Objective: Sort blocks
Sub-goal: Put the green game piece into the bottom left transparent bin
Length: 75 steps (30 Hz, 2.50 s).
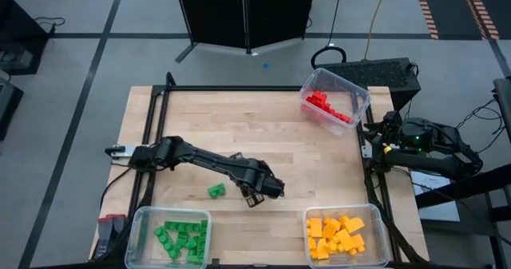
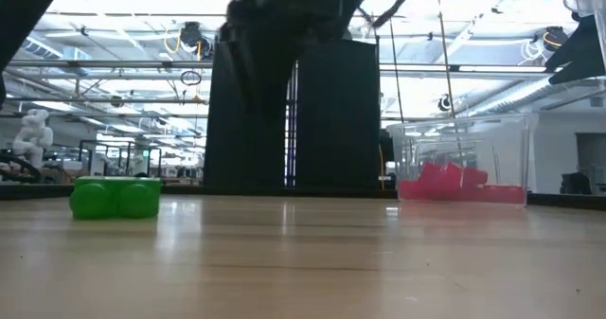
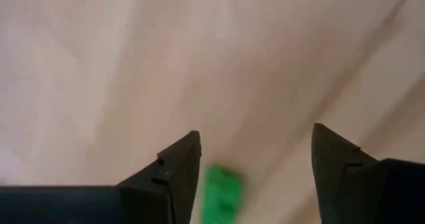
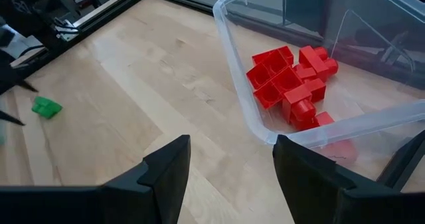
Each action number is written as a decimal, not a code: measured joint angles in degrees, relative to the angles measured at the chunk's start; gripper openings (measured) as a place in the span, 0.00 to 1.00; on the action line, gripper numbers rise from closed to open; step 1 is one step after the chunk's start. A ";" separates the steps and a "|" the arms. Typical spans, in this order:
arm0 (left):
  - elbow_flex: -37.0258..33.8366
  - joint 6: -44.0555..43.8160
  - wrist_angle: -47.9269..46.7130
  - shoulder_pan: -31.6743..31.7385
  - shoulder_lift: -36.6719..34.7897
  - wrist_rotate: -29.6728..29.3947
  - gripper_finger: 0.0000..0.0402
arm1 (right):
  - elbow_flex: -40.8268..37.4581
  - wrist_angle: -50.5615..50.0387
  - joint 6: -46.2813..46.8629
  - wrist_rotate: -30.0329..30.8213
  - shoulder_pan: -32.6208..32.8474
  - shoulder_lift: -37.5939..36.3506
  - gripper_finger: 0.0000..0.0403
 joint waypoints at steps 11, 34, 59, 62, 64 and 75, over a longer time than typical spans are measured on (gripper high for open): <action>-7.76 -10.16 -0.40 -5.40 -3.93 8.09 0.46 | 0.00 0.00 -0.03 0.01 0.00 0.00 0.52; -49.88 -12.32 24.35 -6.87 -30.09 7.63 0.46 | 0.00 0.15 0.62 0.06 0.02 0.02 0.52; -65.17 -11.55 47.16 -2.21 -30.17 8.42 0.32 | 0.00 0.09 0.35 0.06 0.01 0.01 0.52; -65.17 -11.79 47.62 -2.21 -30.12 7.72 0.15 | 0.00 0.09 0.25 0.08 0.02 0.00 0.52; -65.09 -12.16 47.51 -2.15 -30.25 6.61 0.06 | 0.00 0.09 0.20 0.06 0.02 0.00 0.52; -57.43 -13.93 46.52 -2.10 -30.27 5.92 0.04 | 0.00 0.08 0.19 0.06 0.02 0.00 0.52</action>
